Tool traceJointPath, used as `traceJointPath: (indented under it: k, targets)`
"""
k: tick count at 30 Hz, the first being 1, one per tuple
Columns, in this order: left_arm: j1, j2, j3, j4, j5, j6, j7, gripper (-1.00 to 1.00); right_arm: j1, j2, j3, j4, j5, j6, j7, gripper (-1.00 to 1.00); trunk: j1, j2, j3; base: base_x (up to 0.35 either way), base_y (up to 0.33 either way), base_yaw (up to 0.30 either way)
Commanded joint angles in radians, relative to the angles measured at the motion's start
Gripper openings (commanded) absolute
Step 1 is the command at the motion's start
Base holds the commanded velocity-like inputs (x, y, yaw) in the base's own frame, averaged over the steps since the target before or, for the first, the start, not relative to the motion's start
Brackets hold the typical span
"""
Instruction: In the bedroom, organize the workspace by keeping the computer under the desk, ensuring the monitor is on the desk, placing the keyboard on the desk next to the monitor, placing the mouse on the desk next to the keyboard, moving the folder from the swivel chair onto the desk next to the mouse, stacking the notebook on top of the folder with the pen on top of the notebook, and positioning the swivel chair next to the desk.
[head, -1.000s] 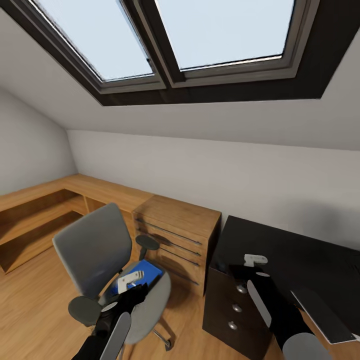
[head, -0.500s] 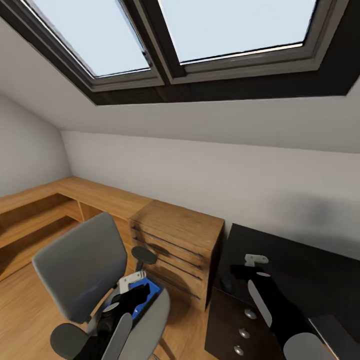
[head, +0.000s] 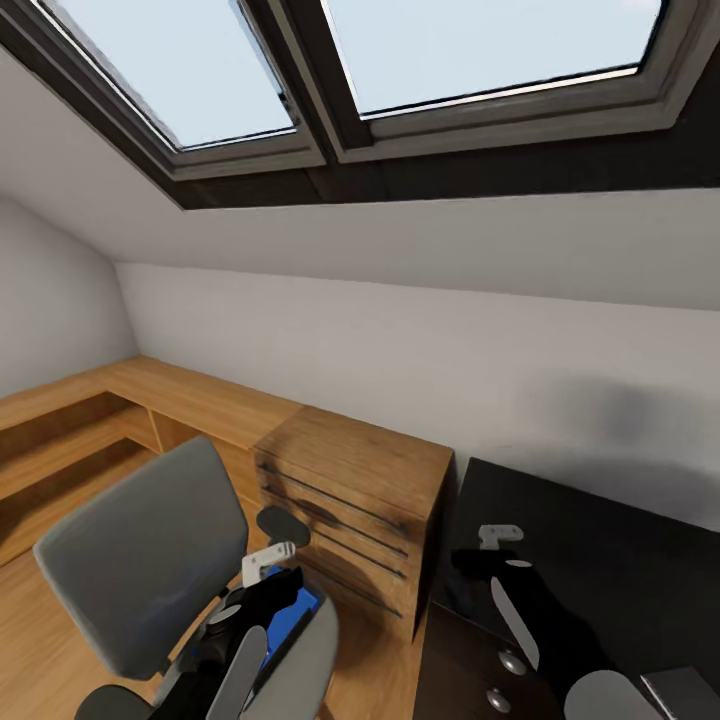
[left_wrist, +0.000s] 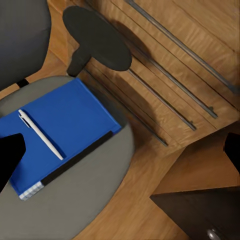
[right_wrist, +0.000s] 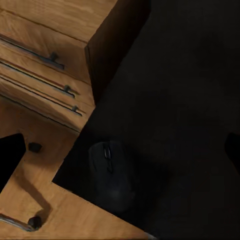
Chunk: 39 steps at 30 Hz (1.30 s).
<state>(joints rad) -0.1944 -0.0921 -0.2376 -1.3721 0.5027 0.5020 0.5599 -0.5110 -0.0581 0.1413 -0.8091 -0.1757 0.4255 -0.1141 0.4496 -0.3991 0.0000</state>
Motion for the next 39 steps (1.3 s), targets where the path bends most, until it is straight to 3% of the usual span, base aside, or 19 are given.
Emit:
traceJointPath:
  k: [1,7,10,11,13,20,26,39]
  targets:
    - [0.000,0.000,-0.003,-0.005,0.010,0.002,0.010,1.00,-0.001,-0.003,0.012,0.020,0.005,-0.011,0.015,1.00,0.000,-0.001,0.000,0.009,0.000,0.000]
    - [-0.001,-0.001,-0.006,-0.075,0.027,0.002,0.011,1.00,-0.004,-0.006,0.020,0.097,0.059,-0.048,0.068,1.00,0.000,-0.001,0.000,0.003,0.000,0.000]
    - [0.000,-0.001,-0.006,-0.098,0.036,0.003,0.012,1.00,-0.006,-0.005,0.022,0.155,0.068,-0.111,0.083,1.00,0.012,-0.022,-0.010,0.000,0.000,0.000]
    - [0.001,-0.001,-0.006,-0.106,0.039,0.003,0.012,1.00,-0.015,-0.004,0.024,0.212,0.072,-0.167,0.088,1.00,0.016,-0.029,-0.013,0.000,0.000,0.000]
    - [0.001,-0.001,-0.006,-0.108,0.040,0.003,0.012,1.00,-0.027,-0.004,0.024,0.235,0.073,-0.181,0.090,1.00,0.023,-0.043,-0.019,0.000,0.000,0.000]
    - [0.006,-0.001,-0.016,-0.141,0.040,0.003,0.013,1.00,-0.042,-0.005,0.024,0.264,0.074,-0.197,0.091,1.00,0.050,-0.092,-0.041,0.000,0.000,0.000]
    - [0.045,0.000,-0.039,-0.202,0.040,0.003,0.014,1.00,-0.049,-0.006,0.024,0.293,0.074,-0.200,0.091,1.00,0.073,-0.134,-0.060,0.000,0.000,0.000]
    - [0.059,0.003,-0.057,-0.217,0.040,0.003,0.014,1.00,-0.063,-0.006,0.024,0.309,0.073,-0.203,0.091,1.00,0.123,-0.225,-0.101,0.000,0.000,0.000]
